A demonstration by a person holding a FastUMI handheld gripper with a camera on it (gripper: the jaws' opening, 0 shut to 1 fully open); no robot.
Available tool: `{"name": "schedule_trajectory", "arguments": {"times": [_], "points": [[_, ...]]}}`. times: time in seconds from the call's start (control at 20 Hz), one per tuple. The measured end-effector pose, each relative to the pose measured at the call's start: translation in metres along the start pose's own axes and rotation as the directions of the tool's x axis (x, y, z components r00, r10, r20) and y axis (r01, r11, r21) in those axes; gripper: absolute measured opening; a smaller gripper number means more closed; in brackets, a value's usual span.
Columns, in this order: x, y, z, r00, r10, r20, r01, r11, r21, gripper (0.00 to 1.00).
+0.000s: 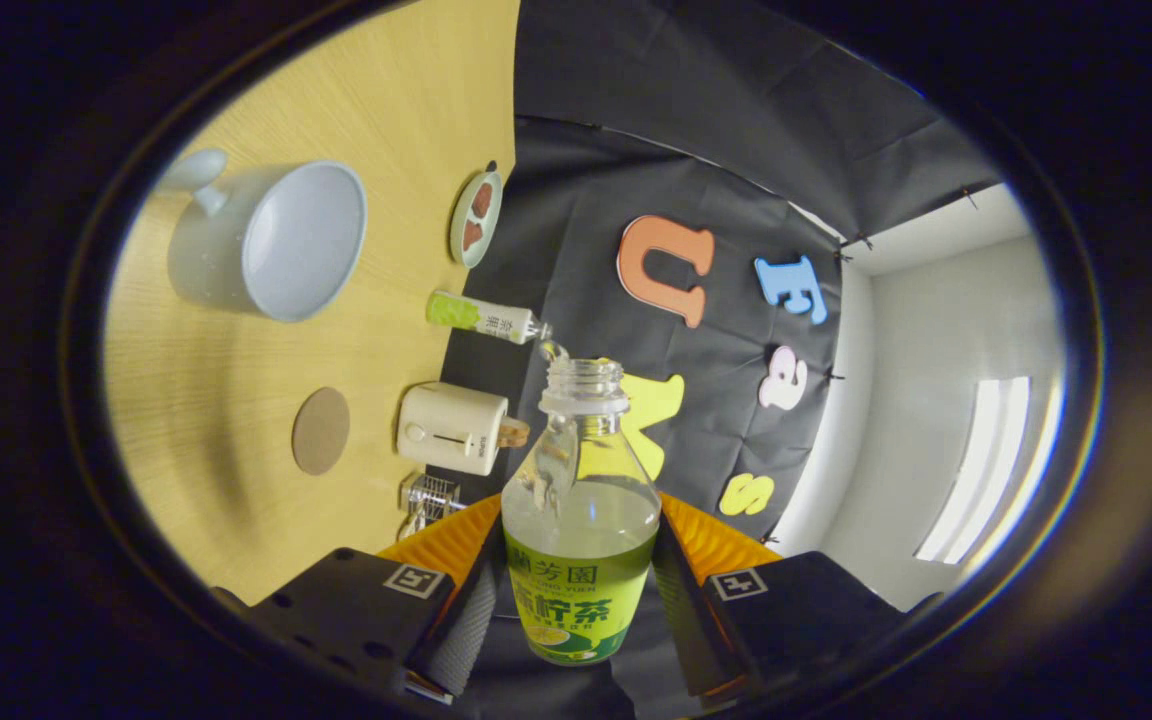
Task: Take the bottle from table, then pour the juice into the cup, finally place the bottle on the coaster
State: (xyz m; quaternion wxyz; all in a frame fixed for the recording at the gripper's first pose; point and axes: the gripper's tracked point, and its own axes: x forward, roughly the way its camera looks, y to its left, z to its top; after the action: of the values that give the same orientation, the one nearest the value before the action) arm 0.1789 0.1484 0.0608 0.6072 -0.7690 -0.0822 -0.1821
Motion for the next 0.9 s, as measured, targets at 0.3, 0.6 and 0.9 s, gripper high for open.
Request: {"name": "schedule_trajectory", "arguments": {"times": [0.3,0.6,0.9], "points": [[0.0035,-0.0008,0.0045,1.0,-0.003,0.001,0.003,0.999,-0.039,0.81],[0.0051,-0.0008,0.0037,1.0,0.001,0.002,-0.001,0.998,-0.056,0.81],[0.005,-0.0003,0.0064,1.0,0.002,0.014,-0.001,0.998,-0.06,0.82]]}}
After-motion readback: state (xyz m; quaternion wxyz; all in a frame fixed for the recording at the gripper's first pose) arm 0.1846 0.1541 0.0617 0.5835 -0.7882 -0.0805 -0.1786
